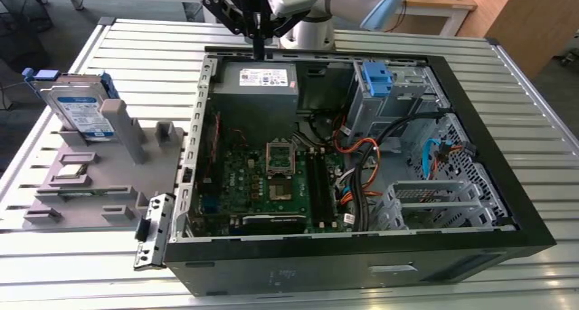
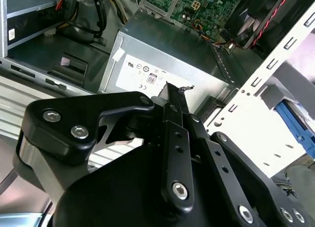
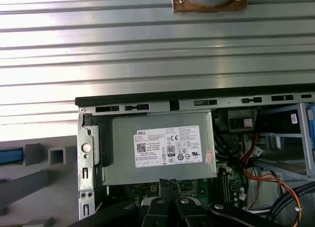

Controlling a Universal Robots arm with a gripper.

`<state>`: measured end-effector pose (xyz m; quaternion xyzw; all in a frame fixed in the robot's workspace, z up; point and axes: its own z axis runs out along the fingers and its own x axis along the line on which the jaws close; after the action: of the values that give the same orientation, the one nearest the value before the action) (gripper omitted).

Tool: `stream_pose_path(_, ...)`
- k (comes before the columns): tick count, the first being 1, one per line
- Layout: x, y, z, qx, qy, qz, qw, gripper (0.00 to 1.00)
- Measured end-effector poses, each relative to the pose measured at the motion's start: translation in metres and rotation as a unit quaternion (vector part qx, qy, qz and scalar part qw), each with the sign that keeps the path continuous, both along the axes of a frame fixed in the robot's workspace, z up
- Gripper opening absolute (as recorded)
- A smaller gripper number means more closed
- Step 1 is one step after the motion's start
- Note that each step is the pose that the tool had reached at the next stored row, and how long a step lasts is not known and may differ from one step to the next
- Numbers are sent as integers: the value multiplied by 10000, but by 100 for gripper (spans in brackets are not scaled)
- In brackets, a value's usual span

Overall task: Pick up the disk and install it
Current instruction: 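Reach for the disk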

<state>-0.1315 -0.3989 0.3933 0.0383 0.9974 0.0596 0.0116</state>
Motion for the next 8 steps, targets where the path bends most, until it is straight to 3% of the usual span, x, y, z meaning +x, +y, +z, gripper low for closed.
stream_pose_path(8,-24,0,0,0,0,0,10000,11)
